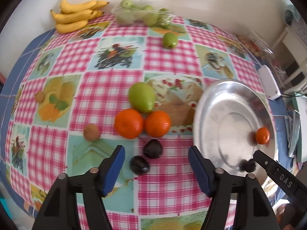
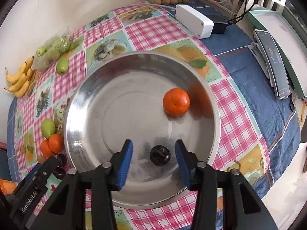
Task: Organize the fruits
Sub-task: 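Open the left tool over the steel bowl while the right tool releases the plum there, then move both open tools back from the bowl toward the remaining fruit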
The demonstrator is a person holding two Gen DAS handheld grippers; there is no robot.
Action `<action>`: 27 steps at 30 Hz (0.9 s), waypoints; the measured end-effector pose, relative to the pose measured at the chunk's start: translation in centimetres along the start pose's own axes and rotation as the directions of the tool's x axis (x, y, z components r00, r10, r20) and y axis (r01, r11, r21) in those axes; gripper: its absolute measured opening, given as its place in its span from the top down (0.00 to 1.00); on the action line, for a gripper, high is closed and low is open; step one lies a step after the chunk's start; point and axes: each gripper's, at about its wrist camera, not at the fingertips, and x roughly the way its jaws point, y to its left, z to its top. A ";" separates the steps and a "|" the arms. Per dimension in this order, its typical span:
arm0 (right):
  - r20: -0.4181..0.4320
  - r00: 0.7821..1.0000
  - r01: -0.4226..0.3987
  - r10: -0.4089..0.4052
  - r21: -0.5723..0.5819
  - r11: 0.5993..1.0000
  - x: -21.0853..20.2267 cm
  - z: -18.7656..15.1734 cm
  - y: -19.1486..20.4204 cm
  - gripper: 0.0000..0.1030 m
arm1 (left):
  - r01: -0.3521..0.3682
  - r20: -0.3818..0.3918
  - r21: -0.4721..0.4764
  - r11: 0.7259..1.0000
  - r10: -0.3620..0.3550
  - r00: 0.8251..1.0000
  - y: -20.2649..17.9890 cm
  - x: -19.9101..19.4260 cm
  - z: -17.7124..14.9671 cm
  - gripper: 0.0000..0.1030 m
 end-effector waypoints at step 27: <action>0.028 0.999 0.027 -0.025 -0.073 0.997 0.6 0.2 1.0 0.00 | -0.076 0.007 -0.088 0.993 0.077 0.997 3.1 0.6 0.2 0.00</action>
